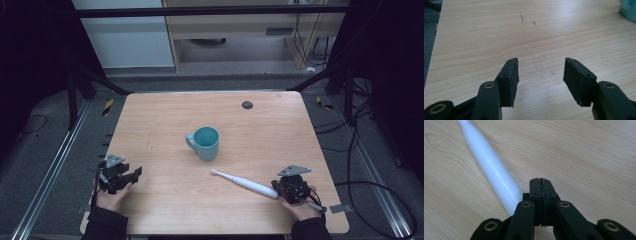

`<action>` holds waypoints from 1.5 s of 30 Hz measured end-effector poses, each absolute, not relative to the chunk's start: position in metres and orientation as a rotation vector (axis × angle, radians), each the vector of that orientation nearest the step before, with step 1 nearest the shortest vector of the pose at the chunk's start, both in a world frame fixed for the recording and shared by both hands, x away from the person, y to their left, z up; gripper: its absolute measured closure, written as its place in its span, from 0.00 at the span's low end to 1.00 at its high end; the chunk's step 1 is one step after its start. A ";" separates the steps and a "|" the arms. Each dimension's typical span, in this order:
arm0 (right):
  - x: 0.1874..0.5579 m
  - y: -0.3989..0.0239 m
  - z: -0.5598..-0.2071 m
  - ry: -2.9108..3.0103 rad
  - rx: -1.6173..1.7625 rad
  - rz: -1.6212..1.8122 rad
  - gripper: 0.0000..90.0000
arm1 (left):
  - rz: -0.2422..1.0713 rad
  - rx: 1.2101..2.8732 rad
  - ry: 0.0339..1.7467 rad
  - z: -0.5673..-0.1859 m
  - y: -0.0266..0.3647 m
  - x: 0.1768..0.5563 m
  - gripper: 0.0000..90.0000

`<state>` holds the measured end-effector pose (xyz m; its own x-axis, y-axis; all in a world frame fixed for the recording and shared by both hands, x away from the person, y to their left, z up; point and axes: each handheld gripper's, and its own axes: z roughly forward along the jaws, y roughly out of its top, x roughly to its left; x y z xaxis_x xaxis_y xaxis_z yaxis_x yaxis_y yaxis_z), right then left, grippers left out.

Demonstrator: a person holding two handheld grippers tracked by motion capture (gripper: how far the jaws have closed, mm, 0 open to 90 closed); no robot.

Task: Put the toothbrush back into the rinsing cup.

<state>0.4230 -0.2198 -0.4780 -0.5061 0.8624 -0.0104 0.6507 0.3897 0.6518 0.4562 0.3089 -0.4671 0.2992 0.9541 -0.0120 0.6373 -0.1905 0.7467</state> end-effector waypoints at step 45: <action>0.414 -0.215 -0.463 2.276 1.285 0.901 0.87 | 0.618 1.918 1.420 -0.468 0.309 0.457 0.50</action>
